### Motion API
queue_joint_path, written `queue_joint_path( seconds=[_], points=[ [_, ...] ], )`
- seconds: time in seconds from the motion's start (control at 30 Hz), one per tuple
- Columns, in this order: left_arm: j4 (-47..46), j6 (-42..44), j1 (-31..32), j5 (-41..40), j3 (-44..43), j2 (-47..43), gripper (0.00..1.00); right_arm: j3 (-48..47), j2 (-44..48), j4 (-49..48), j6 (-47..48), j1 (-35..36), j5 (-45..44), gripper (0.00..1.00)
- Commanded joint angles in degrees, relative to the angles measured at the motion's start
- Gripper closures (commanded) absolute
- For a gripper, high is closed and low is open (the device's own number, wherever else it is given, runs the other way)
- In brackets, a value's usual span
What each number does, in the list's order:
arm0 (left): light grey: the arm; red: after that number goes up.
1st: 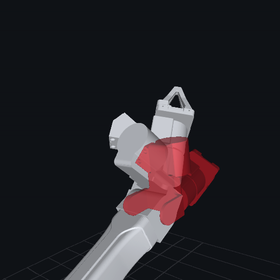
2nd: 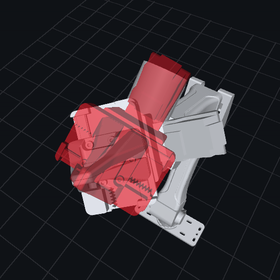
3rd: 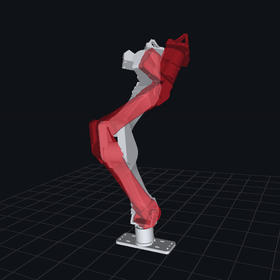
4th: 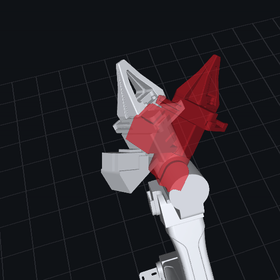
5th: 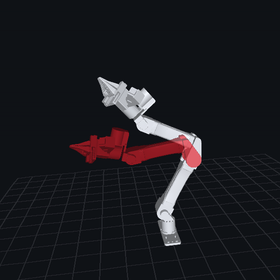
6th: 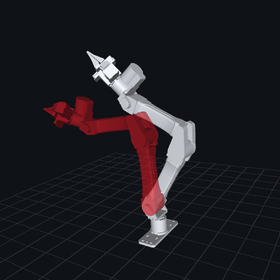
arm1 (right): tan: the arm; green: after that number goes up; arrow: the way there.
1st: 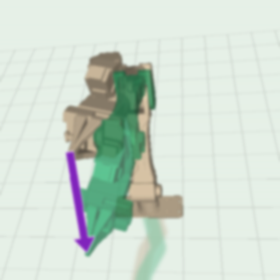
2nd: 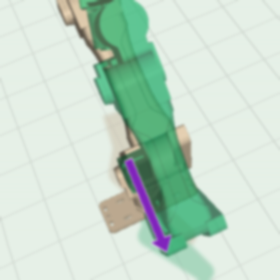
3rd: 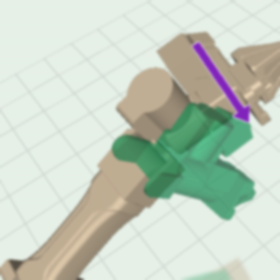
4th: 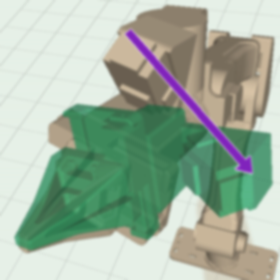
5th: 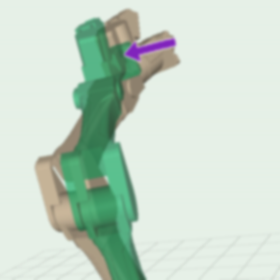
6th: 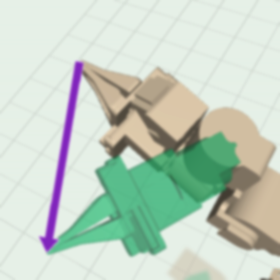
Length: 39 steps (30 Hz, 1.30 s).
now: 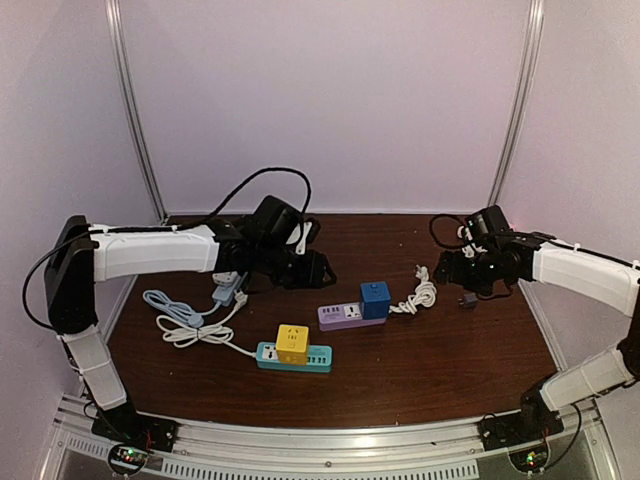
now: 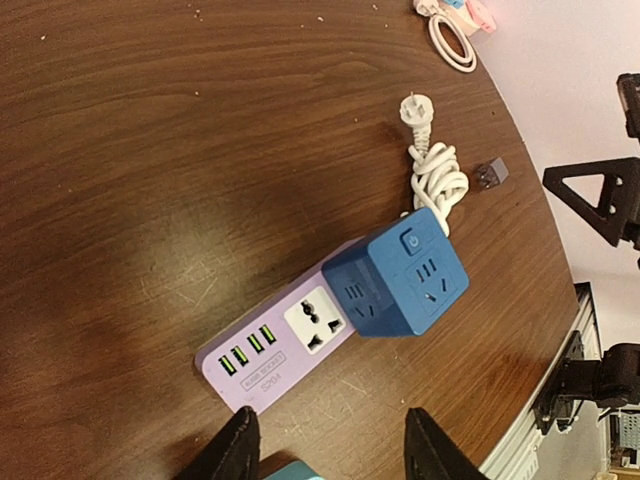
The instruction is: Pull the plug off the socket
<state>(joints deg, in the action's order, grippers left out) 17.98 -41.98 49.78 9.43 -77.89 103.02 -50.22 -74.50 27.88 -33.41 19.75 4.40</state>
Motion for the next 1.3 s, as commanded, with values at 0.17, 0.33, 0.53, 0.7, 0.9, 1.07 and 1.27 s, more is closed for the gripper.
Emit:
queue_joint_path(
  seconds=[0.17, 0.33, 0.53, 0.7, 0.9, 1.07, 1.27],
  points=[
    [-7.73, -2.11, -2.41, 3.74, 5.72, -2.95, 0.5, -11.36, -5.7, 5.93, -2.3, 18.01, -11.69, 0.04],
    [-12.33, -3.95, -3.37, 6.94, 7.59, -2.15, 0.51, -18.47, -13.22, 8.13, -3.16, 25.77, -14.91, 0.05],
    [-17.04, -5.74, -3.56, 9.91, 7.49, 1.16, 0.53, -26.22, -23.23, 12.01, -4.08, 30.31, -16.48, 0.05],
    [-23.55, -9.43, -3.81, 14.38, 6.27, 6.73, 0.66, -26.08, -26.14, 11.2, -5.89, 30.75, -18.03, 0.04],
    [-24.45, -11.59, -3.86, 17.15, 3.45, 12.39, 0.79, -27.06, -28.77, 10.26, -6.0, 30.75, -17.83, 0.06],
    [-24.14, -13.07, -3.81, 17.64, 3.18, 14.95, 0.87, -27.61, -29.97, 9.56, -5.71, 30.92, -17.5, 0.2],
    [-23.67, -13.46, -3.82, 18.07, 3.02, 16.85, 0.89, -27.74, -30.96, 9.48, -5.31, 30.94, -17.95, 0.27]
  ],
)
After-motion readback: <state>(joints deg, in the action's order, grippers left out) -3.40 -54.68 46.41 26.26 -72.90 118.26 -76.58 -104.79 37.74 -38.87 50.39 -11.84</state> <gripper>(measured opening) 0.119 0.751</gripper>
